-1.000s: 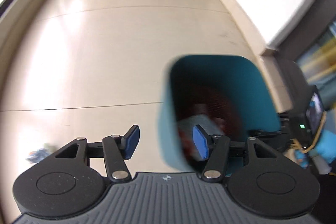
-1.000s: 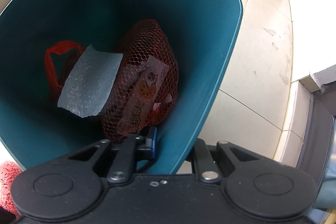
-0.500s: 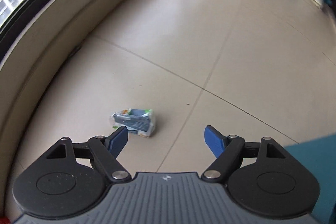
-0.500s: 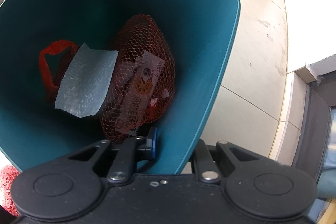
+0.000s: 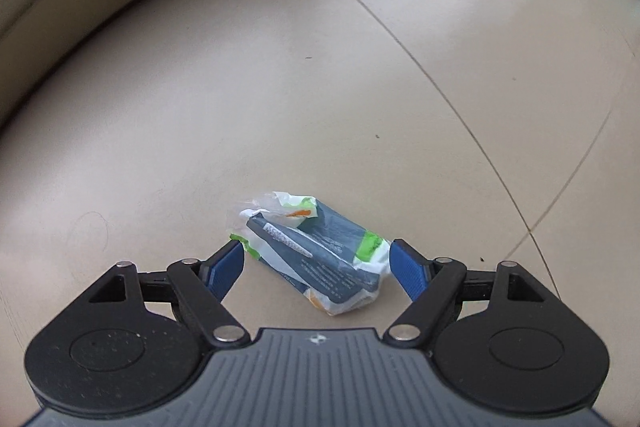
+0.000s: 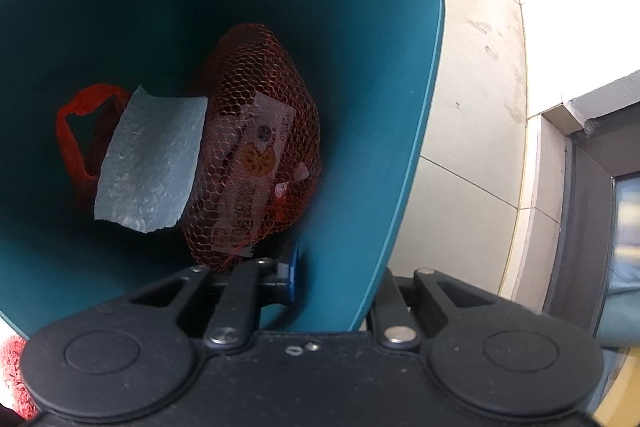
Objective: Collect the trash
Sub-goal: 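Close the left tool on the clear wrapper and lift it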
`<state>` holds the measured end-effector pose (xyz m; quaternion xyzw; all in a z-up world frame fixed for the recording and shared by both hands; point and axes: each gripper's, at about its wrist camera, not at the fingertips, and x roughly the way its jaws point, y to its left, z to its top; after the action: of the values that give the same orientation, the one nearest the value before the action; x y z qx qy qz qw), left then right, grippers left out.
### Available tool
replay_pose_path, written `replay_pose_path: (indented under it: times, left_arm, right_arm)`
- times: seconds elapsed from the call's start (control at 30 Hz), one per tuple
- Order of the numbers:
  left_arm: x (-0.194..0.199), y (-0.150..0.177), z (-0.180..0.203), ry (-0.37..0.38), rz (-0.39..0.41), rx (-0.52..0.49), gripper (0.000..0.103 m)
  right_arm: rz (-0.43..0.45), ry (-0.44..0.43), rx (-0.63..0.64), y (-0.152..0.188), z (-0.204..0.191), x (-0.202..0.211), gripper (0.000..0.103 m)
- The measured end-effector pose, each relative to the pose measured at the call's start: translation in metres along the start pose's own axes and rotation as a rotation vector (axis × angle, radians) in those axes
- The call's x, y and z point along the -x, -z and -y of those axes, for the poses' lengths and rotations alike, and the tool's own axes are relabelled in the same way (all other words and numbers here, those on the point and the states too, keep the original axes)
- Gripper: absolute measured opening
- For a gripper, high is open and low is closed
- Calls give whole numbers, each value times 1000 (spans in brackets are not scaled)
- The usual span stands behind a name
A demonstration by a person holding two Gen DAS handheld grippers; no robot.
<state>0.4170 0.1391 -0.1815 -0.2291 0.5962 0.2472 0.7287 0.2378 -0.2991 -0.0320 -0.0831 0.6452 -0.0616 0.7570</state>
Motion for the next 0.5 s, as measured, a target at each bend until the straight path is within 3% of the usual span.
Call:
replay_pose_path:
  times: [0.2,0.27,0.4,0.47,0.5]
  left_arm:
    - [-41,-3,-17,10,-59,84,77]
    - [-48,-2,-19,23,-73,75,46]
    - [-49,-2,-28,54,-80,88,28]
    - [-43,-2,-32,57,-69,80,11]
    - [-39,-1,-34,61,-60,73,9]
  right_arm:
    - [-9,22,-23,-2,-5,-3,16]
    - [-12,25,-26,-2,-6,-4,17]
    - [-13,28,-29,-3,-6,-6,17]
    - [-12,29,-30,-3,-7,-6,17]
    - [-13,29,-30,-3,-6,-6,17]
